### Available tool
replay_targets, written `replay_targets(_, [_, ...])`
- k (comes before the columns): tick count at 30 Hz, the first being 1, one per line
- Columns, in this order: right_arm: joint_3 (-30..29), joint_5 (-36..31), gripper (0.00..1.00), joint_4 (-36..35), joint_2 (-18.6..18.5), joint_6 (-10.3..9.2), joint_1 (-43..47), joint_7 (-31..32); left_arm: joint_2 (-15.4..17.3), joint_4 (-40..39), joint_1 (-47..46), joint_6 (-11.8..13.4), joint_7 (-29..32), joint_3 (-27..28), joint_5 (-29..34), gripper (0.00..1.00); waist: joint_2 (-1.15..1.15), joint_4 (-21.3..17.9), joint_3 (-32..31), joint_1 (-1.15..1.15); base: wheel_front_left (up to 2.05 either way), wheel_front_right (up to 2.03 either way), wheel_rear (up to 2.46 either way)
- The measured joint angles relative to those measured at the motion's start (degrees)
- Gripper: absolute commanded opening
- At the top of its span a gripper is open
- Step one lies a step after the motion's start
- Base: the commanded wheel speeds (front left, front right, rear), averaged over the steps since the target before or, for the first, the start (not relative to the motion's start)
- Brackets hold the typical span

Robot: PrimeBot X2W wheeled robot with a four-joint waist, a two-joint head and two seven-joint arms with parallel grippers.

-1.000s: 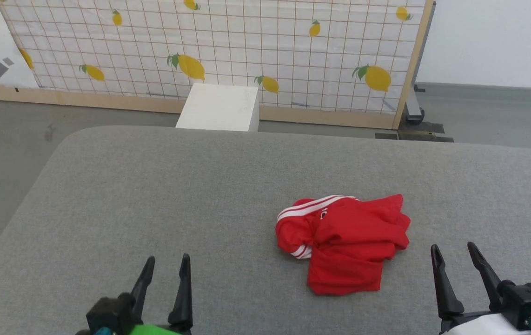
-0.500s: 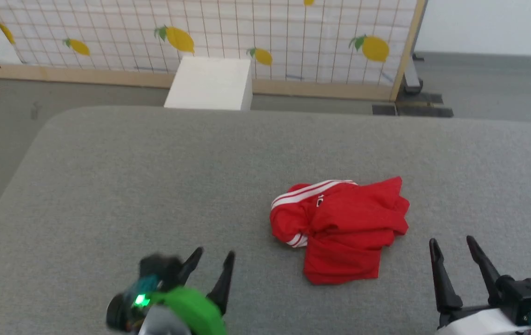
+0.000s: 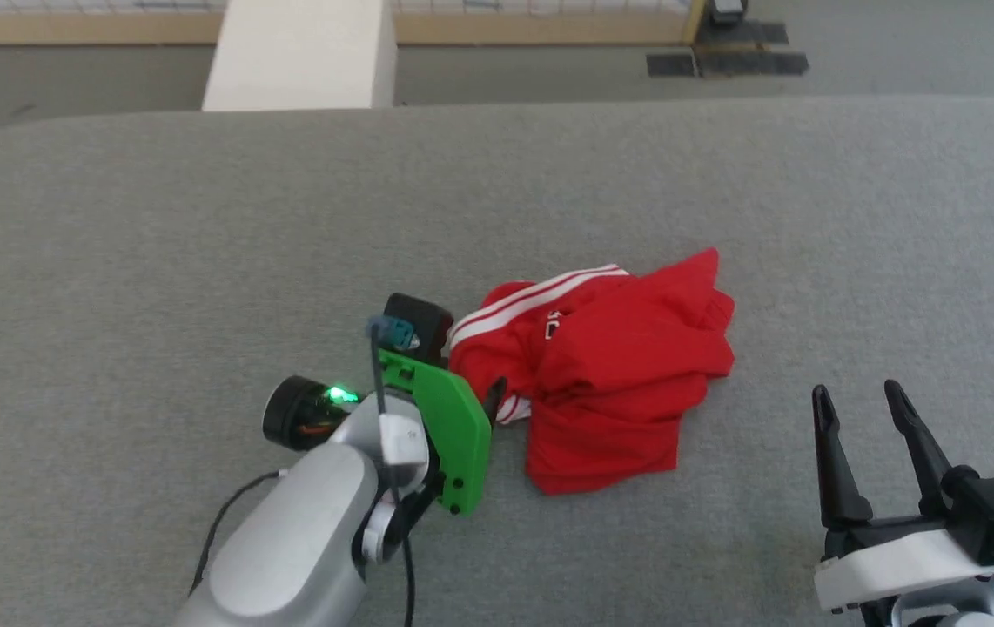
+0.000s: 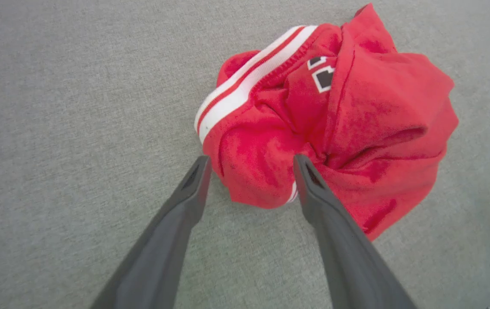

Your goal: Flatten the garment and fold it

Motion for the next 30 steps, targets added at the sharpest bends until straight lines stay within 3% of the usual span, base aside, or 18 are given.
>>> replay_targets(6, [0.3,0.0,1.0,0.9,0.0,0.0,-1.1,-0.9,-0.6,6.8,-2.9,-1.0,3.0,-1.3,0.3,1.0,0.0,-2.0,3.6,0.0,0.0,0.0,0.0])
replay_targets(7, [0.3,0.0,1.0,1.0,0.0,0.01,-1.3,-1.1,-0.8,7.4,-2.9,-1.7,3.3,-1.6,-0.1,0.93,0.0,-2.2,4.1,0.0,0.0,0.0,0.0])
replay_targets(8, [0.2,0.0,1.0,1.2,0.0,0.0,-1.3,-1.2,-0.8,7.7,-3.3,-2.3,3.3,-1.8,-0.1,0.4,0.0,-2.4,4.5,0.0,0.0,0.0,0.0])
replay_targets(9, [0.2,0.0,1.0,1.4,0.0,0.0,-1.3,-1.2,-0.9,7.8,-3.6,-2.7,2.8,-1.7,-0.1,0.0,0.0,-2.5,4.8,0.0,0.0,0.0,0.0])
replay_targets(16, [0.1,-0.3,1.0,2.8,0.0,0.0,-1.4,-1.7,1.0,6.5,-2.3,-4.5,-3.1,-0.3,-1.1,0.0,0.0,-1.4,4.0,0.0,0.0,0.0,0.0])
replay_targets(26, [0.7,-0.6,1.0,3.7,0.0,0.0,-1.3,-1.6,11.8,-1.4,4.9,-3.8,-4.2,8.4,-6.1,0.0,0.0,3.1,-0.6,0.01,0.0,0.0,0.0])
replay_targets(27, [0.8,-0.6,1.0,3.8,0.0,0.01,-1.3,-1.5,12.9,-1.2,5.4,-3.4,-4.7,9.3,-6.3,0.12,0.0,3.5,-1.0,0.0,0.0,0.0,0.0])
replay_targets(28, [0.9,-0.6,1.0,4.0,0.0,0.0,-1.3,-1.5,13.6,-0.8,5.7,-2.6,-6.1,10.5,-6.3,0.95,0.0,3.9,-1.2,0.0,0.0,0.0,0.0])
replay_targets(30, [0.9,-0.7,1.0,4.2,0.0,0.01,-1.3,-1.3,14.0,0.3,5.9,-1.1,-9.3,12.1,-5.9,1.0,0.0,4.5,-1.6,0.0,0.0,0.0,0.0])
